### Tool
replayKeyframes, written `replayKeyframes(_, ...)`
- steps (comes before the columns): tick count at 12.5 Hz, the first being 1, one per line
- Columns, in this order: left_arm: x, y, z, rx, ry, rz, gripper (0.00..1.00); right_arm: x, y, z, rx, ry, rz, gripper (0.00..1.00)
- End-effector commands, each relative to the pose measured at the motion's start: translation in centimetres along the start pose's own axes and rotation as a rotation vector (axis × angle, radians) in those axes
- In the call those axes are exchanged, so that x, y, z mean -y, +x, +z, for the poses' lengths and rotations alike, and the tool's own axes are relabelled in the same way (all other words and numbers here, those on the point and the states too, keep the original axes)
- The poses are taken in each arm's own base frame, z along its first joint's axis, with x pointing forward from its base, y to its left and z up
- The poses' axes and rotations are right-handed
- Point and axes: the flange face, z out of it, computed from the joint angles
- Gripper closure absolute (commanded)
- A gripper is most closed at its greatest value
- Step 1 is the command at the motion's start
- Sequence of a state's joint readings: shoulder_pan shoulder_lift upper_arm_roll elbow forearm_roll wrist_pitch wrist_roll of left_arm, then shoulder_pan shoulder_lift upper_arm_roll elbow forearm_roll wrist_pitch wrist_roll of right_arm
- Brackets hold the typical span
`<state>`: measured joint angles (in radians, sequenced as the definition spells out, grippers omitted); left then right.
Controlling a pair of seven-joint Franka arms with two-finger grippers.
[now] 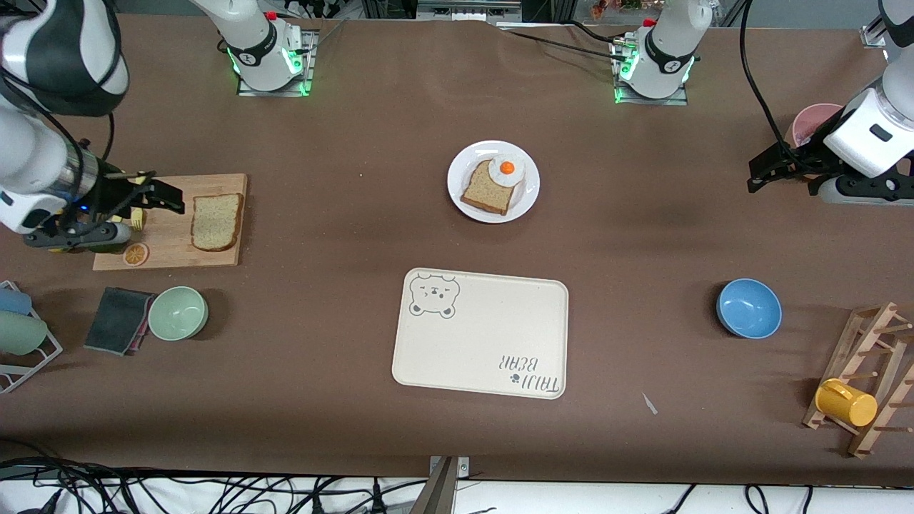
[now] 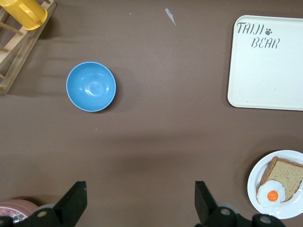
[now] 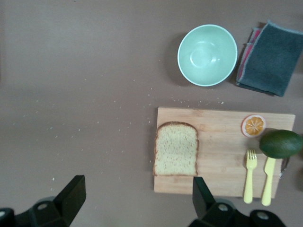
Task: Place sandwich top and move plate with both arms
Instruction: 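Reach the right gripper down to the bread slice on the cutting board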
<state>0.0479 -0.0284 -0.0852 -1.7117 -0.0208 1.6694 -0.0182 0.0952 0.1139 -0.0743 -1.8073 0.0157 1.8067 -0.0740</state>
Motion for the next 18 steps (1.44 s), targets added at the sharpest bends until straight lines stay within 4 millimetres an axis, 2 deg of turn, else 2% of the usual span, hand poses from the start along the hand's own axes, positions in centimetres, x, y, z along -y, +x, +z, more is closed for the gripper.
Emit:
replayKeyframes(1,-0.1,0.0,-0.3,0.002,0.025,-0.004,0.0,-0.1,-0.6,4.2,-0.018,-0.028,0.017,0.09)
replayKeyframes(4,-0.1,0.0,-0.3,0.002,0.025,-0.004,0.0,1.2,0.8,9.7,0.025,-0.074,0.05,0.25)
replayKeyframes(7,0.0,0.0,-0.3,0.002,0.025,-0.006,0.0,2.2,2.1,14.4,0.05,-0.094,0.037,0.33)
replayKeyframes(8,-0.1,0.0,-0.3,0.002,0.025,-0.004,0.0,2.3,1.9,15.8,0.051,-0.098,0.048,0.35)
replayKeyframes(12,-0.1,0.0,-0.3,0.002,0.025,-0.004,0.0,2.7,-0.2,20.3,0.047,-0.135,0.023,0.36)
replayKeyframes(14,-0.1,0.0,-0.3,0.002,0.025,-0.004,0.0,3.5,-1.6,22.1,0.063,-0.151,0.028,0.36)
replayKeyframes(16,-0.1,0.0,-0.3,0.002,0.025,-0.004,0.0,3.5,-3.0,23.5,0.078,-0.181,0.028,0.36)
replayKeyframes(18,-0.1,0.0,-0.3,0.002,0.025,-0.004,0.0,3.5,-3.6,24.2,0.082,-0.186,0.016,0.38)
